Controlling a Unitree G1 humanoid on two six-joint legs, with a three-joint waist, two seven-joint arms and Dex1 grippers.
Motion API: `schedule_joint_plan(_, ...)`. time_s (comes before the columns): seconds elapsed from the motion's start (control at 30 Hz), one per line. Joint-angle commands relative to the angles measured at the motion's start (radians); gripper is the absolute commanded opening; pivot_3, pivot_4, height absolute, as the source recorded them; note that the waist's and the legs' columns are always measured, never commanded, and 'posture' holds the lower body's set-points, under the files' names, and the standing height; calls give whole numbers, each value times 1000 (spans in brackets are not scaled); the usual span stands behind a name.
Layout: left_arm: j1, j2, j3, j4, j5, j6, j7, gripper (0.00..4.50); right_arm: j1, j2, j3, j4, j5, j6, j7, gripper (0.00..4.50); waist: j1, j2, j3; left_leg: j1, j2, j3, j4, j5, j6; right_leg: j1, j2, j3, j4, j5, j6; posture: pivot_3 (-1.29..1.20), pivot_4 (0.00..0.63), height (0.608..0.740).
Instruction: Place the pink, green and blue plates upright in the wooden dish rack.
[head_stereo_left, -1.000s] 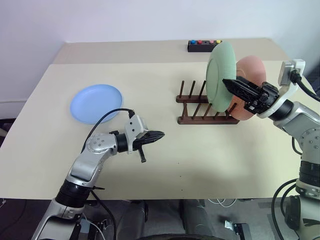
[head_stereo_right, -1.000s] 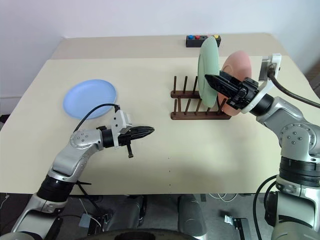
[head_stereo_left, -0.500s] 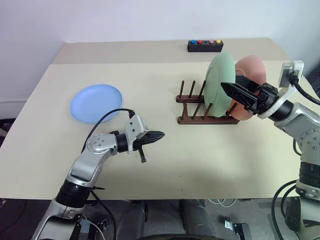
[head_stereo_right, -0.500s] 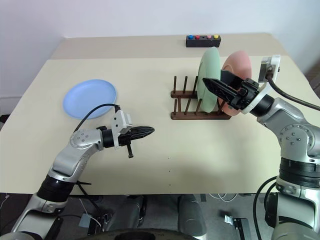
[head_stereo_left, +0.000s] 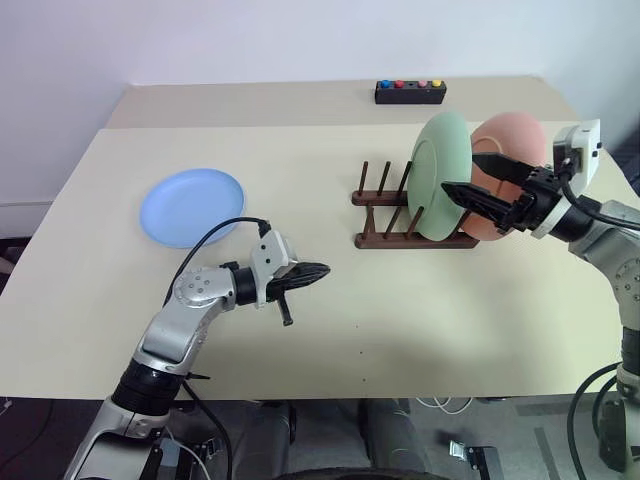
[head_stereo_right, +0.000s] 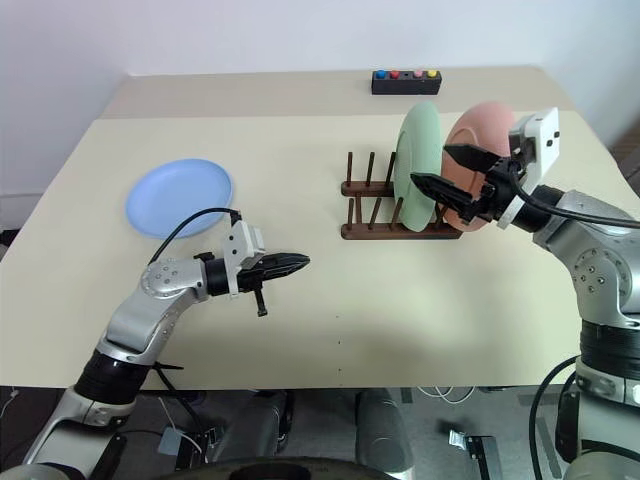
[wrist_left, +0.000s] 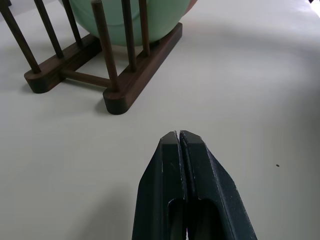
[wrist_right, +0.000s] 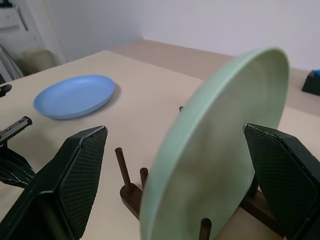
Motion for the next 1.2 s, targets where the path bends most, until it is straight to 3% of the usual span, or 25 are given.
schedule_joint_plan(0.03,-12,-1,1,-18,-1,-16,-1,0,-23,-28,-7,-63,-23,-31,9,4431,0,0,0,0,0,0,0,0,0,0,0,0,0,0,0,0,150,740)
schedule_joint_plan(0.4,-10,8,17,-24,-5,-14,4,0,-97,-97,20,-120,-161,-115,7,4431,0,0,0,0,0,0,0,0,0,0,0,0,0,0,0,0,150,740)
schedule_joint_plan(0.63,-26,33,124,-13,-72,47,30,0,-139,-159,22,-139,-249,-248,53,4431,-2,0,0,0,0,0,0,0,0,-1,0,0,0,0,0,0,150,740)
schedule_joint_plan(0.77,-67,55,243,29,-90,77,108,1733,-122,-159,89,-239,-251,-269,100,4485,-3,0,0,-1,0,0,-1,0,0,-2,0,0,0,0,0,0,150,740)
schedule_joint_plan(0.93,-183,122,335,218,34,65,311,4318,-97,-91,264,-335,-327,-296,89,4485,-2,-1,0,-1,0,0,0,0,0,-2,0,0,0,0,0,0,150,740)
schedule_joint_plan(1.07,-310,180,414,395,93,165,501,4476,-91,-18,393,-360,-408,-316,75,4485,-3,-4,3,-2,0,-1,0,0,0,-4,0,-1,1,0,0,0,150,740)
schedule_joint_plan(1.2,-358,228,418,485,135,239,570,4476,-84,11,442,-361,-456,-337,83,4485,-2,-5,3,-3,0,0,-1,0,0,-5,-1,-1,0,0,0,0,150,740)
